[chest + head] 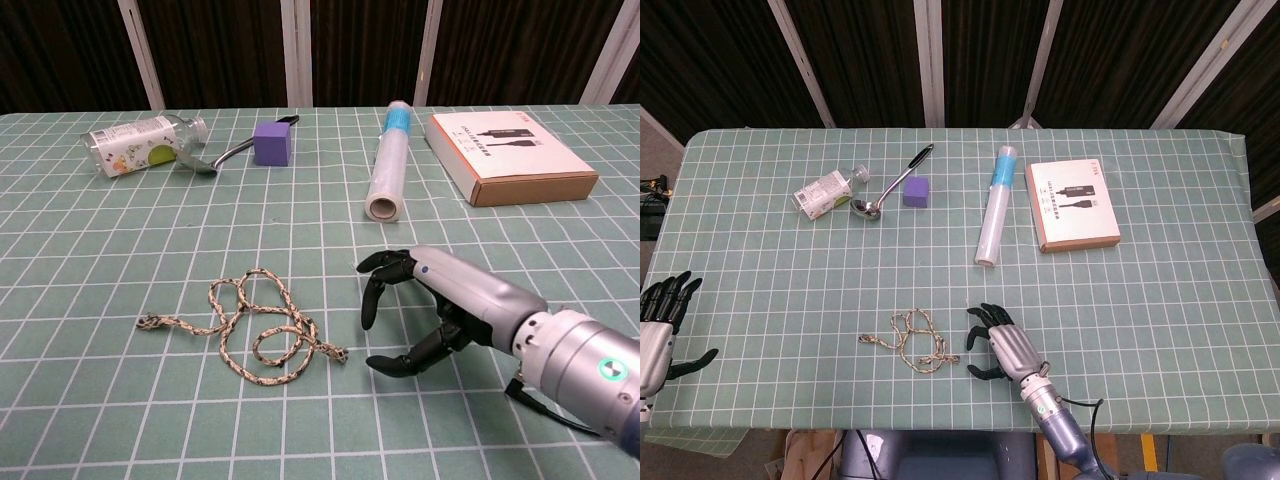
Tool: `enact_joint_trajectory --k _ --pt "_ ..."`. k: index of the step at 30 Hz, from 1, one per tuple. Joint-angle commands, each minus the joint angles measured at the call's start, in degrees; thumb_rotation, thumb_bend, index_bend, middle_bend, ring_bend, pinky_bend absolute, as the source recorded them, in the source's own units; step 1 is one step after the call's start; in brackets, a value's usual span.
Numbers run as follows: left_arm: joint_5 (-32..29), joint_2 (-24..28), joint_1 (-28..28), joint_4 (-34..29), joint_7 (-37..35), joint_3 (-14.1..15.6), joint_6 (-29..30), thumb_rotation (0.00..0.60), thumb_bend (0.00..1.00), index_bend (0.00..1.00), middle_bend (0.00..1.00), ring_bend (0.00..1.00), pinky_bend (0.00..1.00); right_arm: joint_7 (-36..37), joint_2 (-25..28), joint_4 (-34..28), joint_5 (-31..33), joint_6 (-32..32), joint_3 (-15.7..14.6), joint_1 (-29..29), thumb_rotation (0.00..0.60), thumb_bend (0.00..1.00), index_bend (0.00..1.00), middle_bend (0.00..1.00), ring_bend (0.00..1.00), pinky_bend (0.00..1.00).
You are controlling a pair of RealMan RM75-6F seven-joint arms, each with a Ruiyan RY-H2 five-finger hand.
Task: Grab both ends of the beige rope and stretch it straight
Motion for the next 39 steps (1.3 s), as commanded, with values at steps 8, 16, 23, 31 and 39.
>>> enact_joint_trajectory --k 8,16,23,31,39 --pt "-0.2 0.0 -0.2 0.1 -0.6 -0.1 -0.3 0.6 0.07 0.0 0.0 0.0 0.0 -0.3 -3.0 1.8 0.9 0.6 0.1 0.2 0.6 0.31 0.56 0.17 0.0 0.0" --pt "-0.3 0.0 -0.3 0.0 -0.8 0.0 -0.3 0.6 0.07 0.0 0.0 0.0 0.0 -0.7 -4.5 2.3 1.2 1.1 0.4 0.4 0.6 0.31 0.56 0.17 0.0 0.0" --pt "-0.4 0.1 -0.3 0.0 -1.1 -0.1 -0.4 0.6 0.07 0.0 0.0 0.0 0.0 -1.4 -5.0 2.8 1.9 1.0 0.4 0.5 0.6 0.31 0.56 0.17 0.0 0.0" --pt "-0.5 0.1 -0.5 0.0 -1.2 0.0 -0.6 0.6 0.07 0.0 0.0 0.0 0.0 -1.8 -6.0 3.2 2.5 1.0 0.2 0.5 0.6 0.35 0.56 0.17 0.0 0.0" --pt "-0.7 0.0 -0.6 0.0 -1.2 -0.1 -0.7 0.6 0.07 0.0 0.0 0.0 0.0 -1.8 -6.9 3.7 2.6 1.1 -0.1 0.4 0.6 0.35 0.56 0.17 0.0 0.0"
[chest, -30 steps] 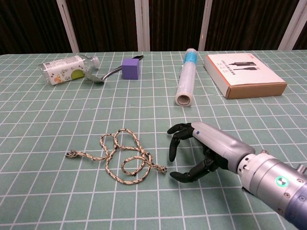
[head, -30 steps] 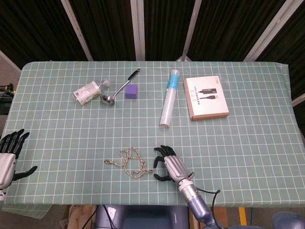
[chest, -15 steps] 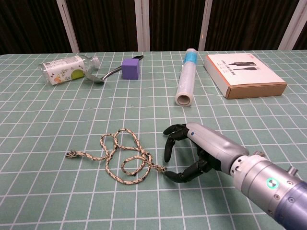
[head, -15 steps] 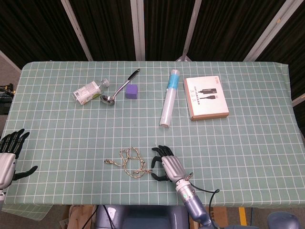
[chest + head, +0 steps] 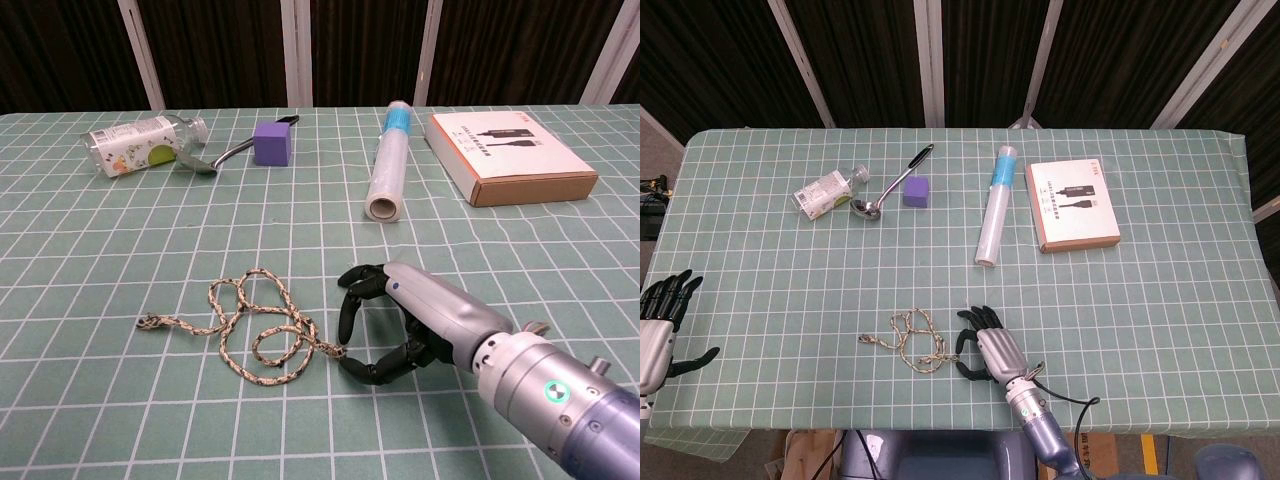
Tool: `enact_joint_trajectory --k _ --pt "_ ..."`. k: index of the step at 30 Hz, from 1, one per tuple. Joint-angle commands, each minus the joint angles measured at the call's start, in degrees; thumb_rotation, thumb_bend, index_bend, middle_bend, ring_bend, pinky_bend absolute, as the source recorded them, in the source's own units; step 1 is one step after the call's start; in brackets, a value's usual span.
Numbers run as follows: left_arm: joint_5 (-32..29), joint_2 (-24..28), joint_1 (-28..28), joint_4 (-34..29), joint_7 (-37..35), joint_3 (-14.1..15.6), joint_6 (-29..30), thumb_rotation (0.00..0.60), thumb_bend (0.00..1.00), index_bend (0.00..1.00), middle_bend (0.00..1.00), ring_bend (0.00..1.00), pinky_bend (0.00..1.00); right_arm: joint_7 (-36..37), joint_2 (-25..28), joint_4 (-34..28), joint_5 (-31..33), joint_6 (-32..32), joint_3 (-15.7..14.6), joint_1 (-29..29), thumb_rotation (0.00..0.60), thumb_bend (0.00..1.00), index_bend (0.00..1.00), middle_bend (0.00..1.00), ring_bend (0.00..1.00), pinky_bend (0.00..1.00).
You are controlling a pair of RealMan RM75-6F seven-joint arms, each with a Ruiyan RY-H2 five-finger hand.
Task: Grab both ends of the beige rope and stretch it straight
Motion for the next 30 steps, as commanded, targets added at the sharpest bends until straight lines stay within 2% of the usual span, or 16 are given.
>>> enact_joint_trajectory --k 1,12,20,30 --pt "-0.1 0.0 0.0 0.0 -0.1 0.0 0.0 0.6 0.07 0.0 0.0 0.0 0.0 0.0 -0.2 0.2 0.1 0.0 -0.1 0.0 0.6 0.36 0.56 0.17 0.0 0.0" --pt "-0.3 0.0 -0.1 0.0 -0.4 -0.1 -0.2 0.6 0.07 0.0 0.0 0.0 0.0 -0.1 -0.5 0.2 0.2 0.0 0.2 0.0 0.6 0.44 0.56 0.17 0.0 0.0" --pt "-0.3 0.1 -0.1 -0.2 -0.4 0.0 -0.2 0.6 0.07 0.0 0.0 0.0 0.0 -0.1 -0.3 -0.4 0.1 0.3 0.2 -0.1 0.6 0.45 0.63 0.18 0.0 0.0" --pt "-0.2 0.1 -0.1 -0.3 0.1 0.2 -0.4 0.6 0.07 0.0 0.0 0.0 0.0 -0.8 2.0 -2.5 0.1 1.2 1.0 -0.4 0.6 0.47 0.67 0.19 0.0 0.0"
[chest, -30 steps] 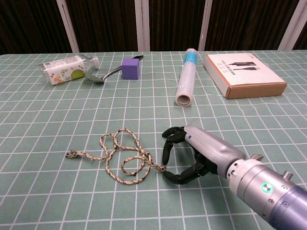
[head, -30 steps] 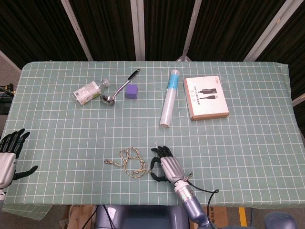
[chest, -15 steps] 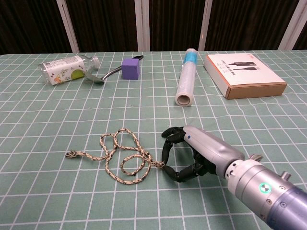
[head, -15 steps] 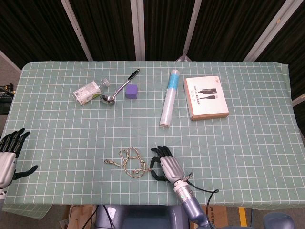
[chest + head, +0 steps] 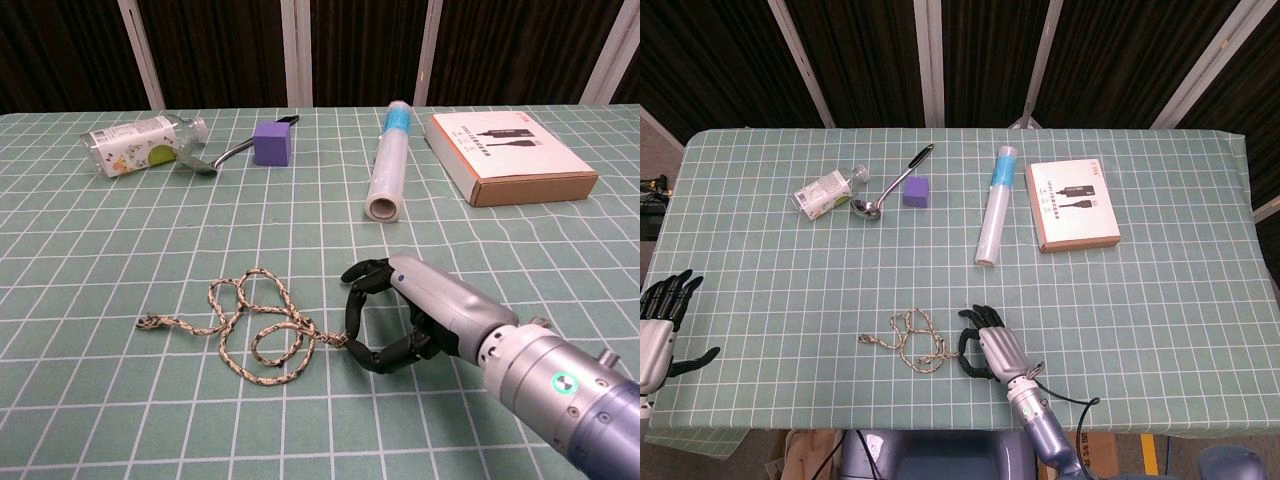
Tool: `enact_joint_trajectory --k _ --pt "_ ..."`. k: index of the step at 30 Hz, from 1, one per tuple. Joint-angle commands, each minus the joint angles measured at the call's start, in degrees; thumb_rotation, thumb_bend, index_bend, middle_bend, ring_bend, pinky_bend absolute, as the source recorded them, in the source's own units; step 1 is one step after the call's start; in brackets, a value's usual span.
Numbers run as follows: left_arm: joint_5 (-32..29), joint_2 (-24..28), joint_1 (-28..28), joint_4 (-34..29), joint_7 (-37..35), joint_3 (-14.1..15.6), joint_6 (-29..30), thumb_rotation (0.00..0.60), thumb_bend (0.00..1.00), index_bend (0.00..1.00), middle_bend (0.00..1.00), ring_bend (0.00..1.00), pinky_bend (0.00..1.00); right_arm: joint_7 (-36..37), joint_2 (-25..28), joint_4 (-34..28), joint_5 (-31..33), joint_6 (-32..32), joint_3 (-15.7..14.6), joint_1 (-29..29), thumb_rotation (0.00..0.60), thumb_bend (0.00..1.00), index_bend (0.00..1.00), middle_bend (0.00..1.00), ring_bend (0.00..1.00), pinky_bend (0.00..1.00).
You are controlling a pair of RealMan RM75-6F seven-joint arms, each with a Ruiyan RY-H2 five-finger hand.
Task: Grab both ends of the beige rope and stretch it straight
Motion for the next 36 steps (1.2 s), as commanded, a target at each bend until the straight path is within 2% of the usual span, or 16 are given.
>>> enact_joint_trajectory --k 1,11,18,26,30,36 --pt "0.1 0.0 0.0 0.0 0.2 0.1 -0.1 0.6 0.07 0.0 0.0 0.0 0.0 -0.4 1.0 -0.9 -0.1 0.4 0.2 -0.1 0.6 0.47 0.67 0.19 0.0 0.0" --pt "0.6 -0.2 -0.9 -1.1 2.9 0.1 -0.9 0.6 0.07 0.03 0.0 0.0 0.0 -1.4 6.7 -5.4 -0.3 2.0 1.9 -0.4 0.6 0.48 0.7 0.19 0.0 0.0" --pt "0.3 0.4 -3.4 -6.3 7.5 -0.9 -4.1 0.6 0.14 0.11 0.0 0.0 0.0 -2.3 10.8 -8.8 0.4 2.8 3.7 -0.3 0.6 0.48 0.7 0.19 0.0 0.0" --pt "-1.0 -1.1 -7.0 -13.1 14.6 -2.1 -8.4 0.6 0.16 0.14 0.0 0.0 0.0 -2.7 14.1 -10.6 2.1 3.6 4.7 -0.6 0.6 0.48 0.7 0.19 0.0 0.0" --pt "-1.7 -3.3 -8.4 -14.5 18.4 -2.2 -10.2 0.6 0.21 0.22 0.0 0.0 0.0 -2.3 15.2 -10.8 2.8 3.8 4.9 -0.8 0.6 0.48 0.7 0.19 0.0 0.0" --pt "-5.3 -8.4 -11.4 -15.5 23.8 -2.9 -14.7 0.6 0.29 0.4 0.09 0.0 0.0 -1.9 16.2 -11.2 3.0 4.1 4.7 -0.9 0.6 0.48 0.7 0.19 0.0 0.0"
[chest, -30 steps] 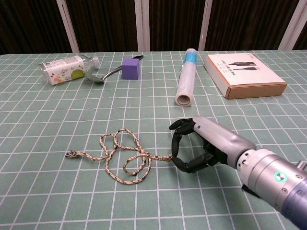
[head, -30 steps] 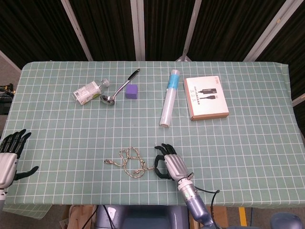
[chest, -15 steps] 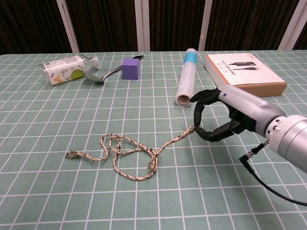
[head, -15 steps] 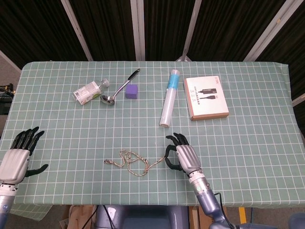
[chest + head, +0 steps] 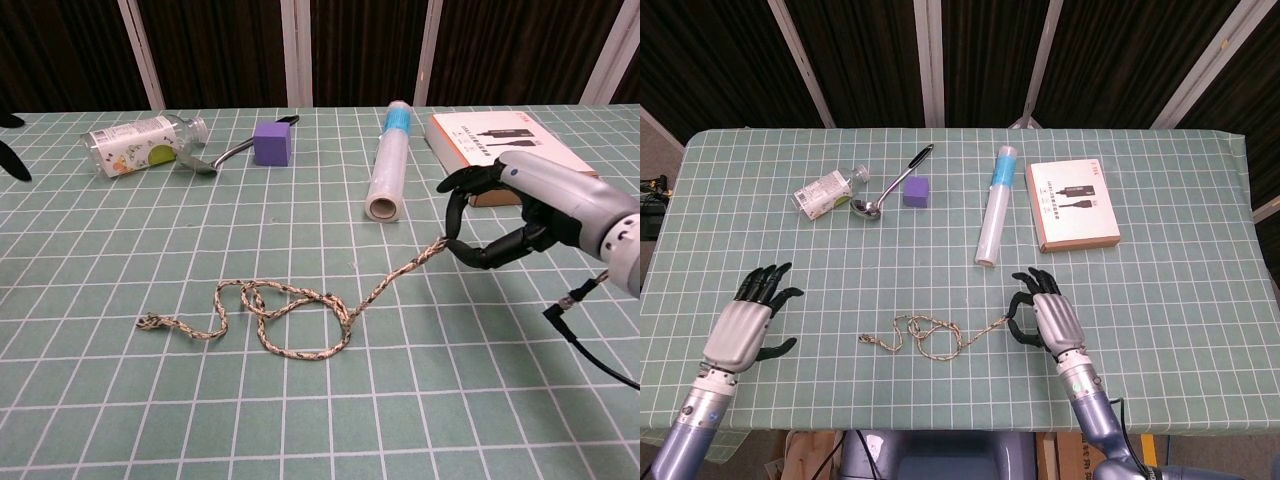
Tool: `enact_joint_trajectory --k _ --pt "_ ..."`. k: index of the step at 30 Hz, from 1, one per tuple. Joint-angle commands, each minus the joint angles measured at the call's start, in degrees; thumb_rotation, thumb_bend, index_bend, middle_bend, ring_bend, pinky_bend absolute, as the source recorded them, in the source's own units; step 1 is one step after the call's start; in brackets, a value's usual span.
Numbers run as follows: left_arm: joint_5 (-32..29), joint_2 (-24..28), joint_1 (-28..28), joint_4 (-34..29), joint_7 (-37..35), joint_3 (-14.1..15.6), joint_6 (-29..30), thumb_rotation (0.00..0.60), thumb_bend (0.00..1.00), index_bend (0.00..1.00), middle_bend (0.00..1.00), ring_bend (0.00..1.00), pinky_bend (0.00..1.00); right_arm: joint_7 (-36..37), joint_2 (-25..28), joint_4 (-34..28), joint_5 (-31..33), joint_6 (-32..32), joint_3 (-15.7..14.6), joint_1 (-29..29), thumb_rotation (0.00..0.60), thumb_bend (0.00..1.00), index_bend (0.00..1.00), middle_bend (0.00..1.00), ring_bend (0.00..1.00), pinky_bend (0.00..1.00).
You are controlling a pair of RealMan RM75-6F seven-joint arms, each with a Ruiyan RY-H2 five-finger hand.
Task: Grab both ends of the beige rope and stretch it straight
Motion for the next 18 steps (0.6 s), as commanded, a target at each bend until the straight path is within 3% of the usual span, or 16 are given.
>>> enact_joint_trajectory --k 1,6,18 --pt "-2.6 -3.5 -2.3 -0.6 3.5 -0.6 -2.9 0.6 0.3 0.42 0.1 0.0 0.0 0.1 0.3 -0.2 0.0 0.2 -0.1 0.0 0.6 0.48 0.7 0.19 0.0 0.0" --pt "-4.6 -8.9 -4.6 0.7 8.3 -0.7 -5.1 0.6 0.34 0.47 0.13 0.0 0.0 0.4 0.9 -0.5 0.1 0.5 -0.2 -0.1 0.6 0.48 0.7 0.2 0.0 0.0" --pt "-11.3 -20.4 -8.6 6.1 16.4 -1.4 -8.2 0.6 0.41 0.5 0.14 0.0 0.0 1.4 2.2 -0.7 0.5 0.9 -0.5 -0.4 0.6 0.48 0.7 0.2 0.0 0.0"
